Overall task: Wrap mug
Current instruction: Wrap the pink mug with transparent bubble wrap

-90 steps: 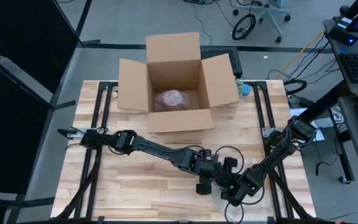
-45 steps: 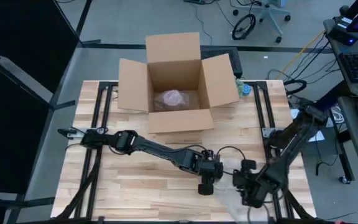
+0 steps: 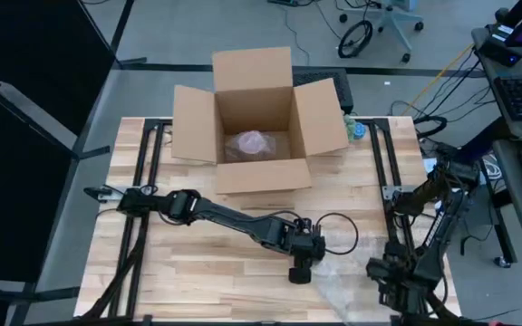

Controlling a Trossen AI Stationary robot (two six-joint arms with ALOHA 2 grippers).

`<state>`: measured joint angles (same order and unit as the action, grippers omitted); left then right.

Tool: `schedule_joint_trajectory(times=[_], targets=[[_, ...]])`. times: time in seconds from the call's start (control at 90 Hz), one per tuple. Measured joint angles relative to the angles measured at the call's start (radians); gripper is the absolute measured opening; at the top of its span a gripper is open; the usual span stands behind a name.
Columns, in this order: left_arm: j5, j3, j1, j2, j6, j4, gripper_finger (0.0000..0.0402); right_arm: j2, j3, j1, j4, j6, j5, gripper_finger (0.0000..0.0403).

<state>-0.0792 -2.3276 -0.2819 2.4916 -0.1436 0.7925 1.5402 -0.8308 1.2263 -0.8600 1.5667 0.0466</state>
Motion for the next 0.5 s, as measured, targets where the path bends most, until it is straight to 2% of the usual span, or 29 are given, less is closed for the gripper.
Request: schedule_joint_trajectory(times=[0.1,0.178,0.267,0.4,0.433,0.5], targets=[[0.000,0.000,0.000,0.000,0.000,0.000,0.0134,0.000,0.052,-0.010,0.096,0.004,0.009,0.0215],[0.000,0.000,0.000,0.000,0.000,0.000,0.0134,-0.003,0.089,-0.023,0.182,-0.018,0.002,0.0195],[0.000,0.000,-0.001,0.000,0.000,0.000,0.0134,-0.005,0.099,-0.028,0.210,-0.024,0.002,0.0143],[0.000,0.000,-0.005,0.000,0.004,0.001,0.0134,-0.026,0.099,-0.033,0.205,-0.032,0.035,0.0029],[0.000,0.000,-0.007,0.000,0.011,0.000,0.0134,-0.037,0.096,-0.034,0.191,-0.033,0.064,0.0015],[0.000,0.000,-0.010,0.000,0.025,0.001,0.0134,-0.064,0.069,-0.036,0.159,-0.034,0.126,0.0013]])
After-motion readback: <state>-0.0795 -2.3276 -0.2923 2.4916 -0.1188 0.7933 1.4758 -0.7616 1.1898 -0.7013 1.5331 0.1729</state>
